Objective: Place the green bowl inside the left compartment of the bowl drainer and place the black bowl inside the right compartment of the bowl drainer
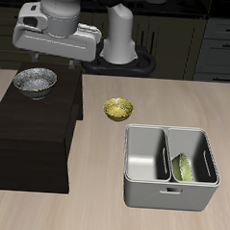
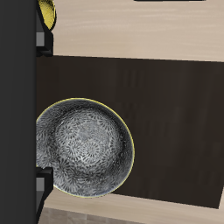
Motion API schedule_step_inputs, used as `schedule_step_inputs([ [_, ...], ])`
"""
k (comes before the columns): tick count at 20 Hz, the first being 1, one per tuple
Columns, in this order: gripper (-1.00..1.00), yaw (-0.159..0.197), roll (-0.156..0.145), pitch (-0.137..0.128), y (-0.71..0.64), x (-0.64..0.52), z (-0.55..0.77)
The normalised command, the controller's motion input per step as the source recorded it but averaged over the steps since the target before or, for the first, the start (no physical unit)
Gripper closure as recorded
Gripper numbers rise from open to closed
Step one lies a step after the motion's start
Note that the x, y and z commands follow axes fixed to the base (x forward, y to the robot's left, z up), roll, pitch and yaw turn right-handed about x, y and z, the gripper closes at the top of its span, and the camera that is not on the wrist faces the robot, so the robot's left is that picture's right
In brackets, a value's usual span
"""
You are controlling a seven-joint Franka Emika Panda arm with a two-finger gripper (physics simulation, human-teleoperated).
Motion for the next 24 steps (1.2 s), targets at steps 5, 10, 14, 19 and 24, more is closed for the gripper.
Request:
schedule_step_inputs([
  [5,-1.00,-0.021,-0.008,0.040,-0.06,0.06,-0.22],
  [10,-1.00,-0.019,0.013,0.043,0.09,0.06,-0.21],
  [14,1.00,0.013,0.034,0.045,0.12,0.08,-0.27],
  [19,1.00,-0.032,-0.015,0.044,-0.08,0.06,-0.19],
  [24,1.00,-0.024,-0.013,0.035,-0.13,0.01,-0.12],
])
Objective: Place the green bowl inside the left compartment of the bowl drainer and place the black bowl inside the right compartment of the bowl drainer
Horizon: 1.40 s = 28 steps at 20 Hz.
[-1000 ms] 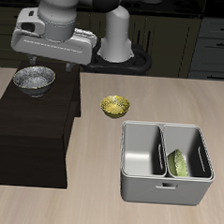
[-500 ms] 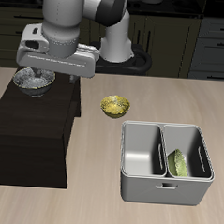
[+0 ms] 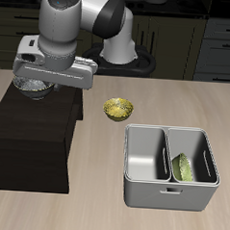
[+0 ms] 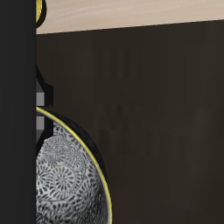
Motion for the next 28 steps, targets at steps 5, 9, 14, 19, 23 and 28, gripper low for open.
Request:
schedule_step_inputs([
  [5,1.00,0.006,-0.004,0.003,-0.02,-0.04,-0.01],
  [9,1.00,0.005,0.016,-0.028,0.13,-0.13,0.23],
  [14,1.00,0.007,0.054,-0.041,0.28,-0.14,0.34],
  [19,1.00,0.019,0.061,-0.053,0.39,-0.12,0.35],
  [23,1.00,-0.006,0.021,-0.033,0.39,0.03,0.29],
  [28,1.00,-0.002,0.020,-0.004,0.16,0.07,0.08],
])
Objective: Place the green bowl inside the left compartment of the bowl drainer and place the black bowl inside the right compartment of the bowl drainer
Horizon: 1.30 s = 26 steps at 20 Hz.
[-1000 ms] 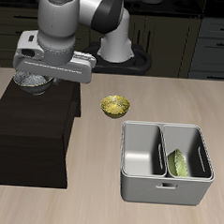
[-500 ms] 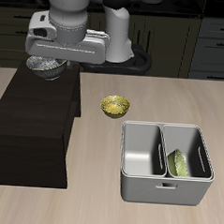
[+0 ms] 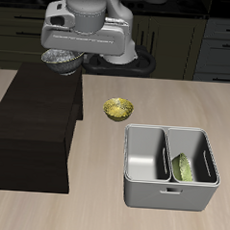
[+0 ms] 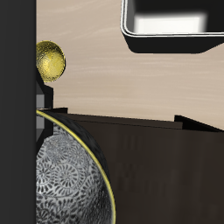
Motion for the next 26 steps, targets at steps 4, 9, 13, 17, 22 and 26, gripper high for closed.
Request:
schedule_step_inputs([
  [4,1.00,0.017,0.057,-0.022,0.60,0.17,0.16],
  [9,1.00,0.004,0.041,-0.007,0.32,0.24,0.08],
  [13,1.00,-0.012,0.057,-0.005,0.44,0.37,0.12],
  [17,1.00,-0.023,0.004,0.004,0.20,0.35,0.10],
  [22,1.00,-0.021,-0.002,0.027,0.21,0.29,0.01],
  [26,1.00,-0.018,0.003,0.016,0.22,0.18,-0.01],
])
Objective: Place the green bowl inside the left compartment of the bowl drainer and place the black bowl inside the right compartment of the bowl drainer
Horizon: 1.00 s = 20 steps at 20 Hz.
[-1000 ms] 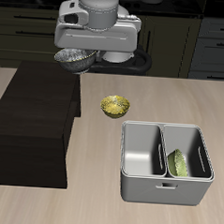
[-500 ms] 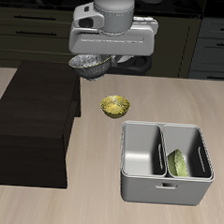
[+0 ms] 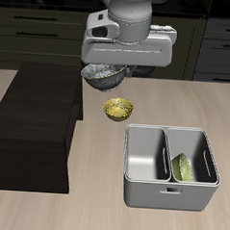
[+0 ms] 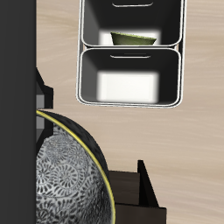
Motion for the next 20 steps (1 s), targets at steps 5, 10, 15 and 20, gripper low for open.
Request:
schedule_step_inputs([
  [5,1.00,-0.025,0.007,0.042,0.30,0.28,-0.13],
  [10,1.00,0.007,-0.018,0.016,0.27,0.23,-0.14],
  [15,1.00,-0.006,-0.048,0.022,0.26,0.15,-0.10],
  [20,1.00,-0.011,0.040,0.025,0.43,0.07,-0.11],
])
